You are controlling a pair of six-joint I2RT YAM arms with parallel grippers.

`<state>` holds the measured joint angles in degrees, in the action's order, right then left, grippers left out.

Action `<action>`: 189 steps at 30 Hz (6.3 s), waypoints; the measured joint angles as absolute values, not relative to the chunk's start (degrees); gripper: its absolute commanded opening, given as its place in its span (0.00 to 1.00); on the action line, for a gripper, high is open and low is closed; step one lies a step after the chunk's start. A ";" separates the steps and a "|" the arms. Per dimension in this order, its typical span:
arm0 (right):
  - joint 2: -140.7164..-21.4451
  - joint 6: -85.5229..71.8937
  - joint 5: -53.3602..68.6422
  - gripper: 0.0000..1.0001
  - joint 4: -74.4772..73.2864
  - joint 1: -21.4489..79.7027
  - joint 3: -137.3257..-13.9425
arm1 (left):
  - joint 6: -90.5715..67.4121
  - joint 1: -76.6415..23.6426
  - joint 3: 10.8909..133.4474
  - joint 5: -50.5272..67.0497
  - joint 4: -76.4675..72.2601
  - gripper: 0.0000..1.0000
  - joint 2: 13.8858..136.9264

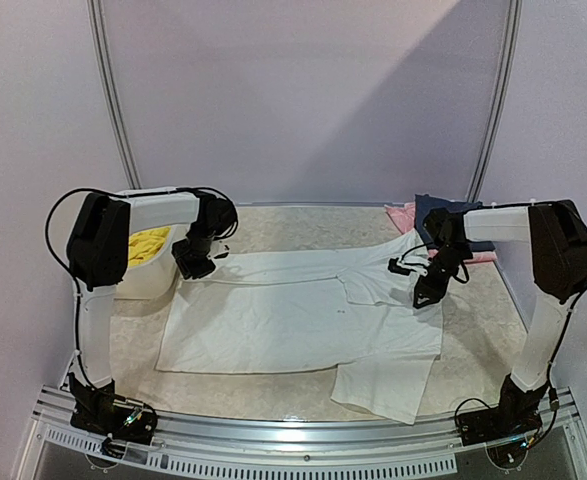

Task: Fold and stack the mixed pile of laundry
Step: Smooth out the 1/3-folded T-shirt at the center of the board.

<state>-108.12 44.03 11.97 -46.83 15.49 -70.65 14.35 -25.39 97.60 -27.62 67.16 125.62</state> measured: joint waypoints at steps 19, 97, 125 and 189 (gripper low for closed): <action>-109.36 43.86 9.19 0.06 -44.25 16.73 -70.76 | 14.35 -25.39 97.78 -27.38 67.22 0.00 126.26; -115.26 38.61 18.31 0.33 -52.42 31.40 -86.65 | 12.27 -25.39 98.00 -26.50 69.10 0.26 126.23; -124.49 32.47 11.97 0.05 -47.92 34.87 -93.19 | 5.96 -27.92 102.21 -26.35 74.48 0.30 122.08; -109.65 13.50 21.58 0.36 -40.23 4.60 -85.80 | -42.52 -45.43 103.22 5.69 25.08 0.43 126.98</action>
<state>-109.65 13.50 21.58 -40.23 4.60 -85.80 -42.52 -45.43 103.22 5.69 25.08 126.98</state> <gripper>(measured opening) 0.352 0.440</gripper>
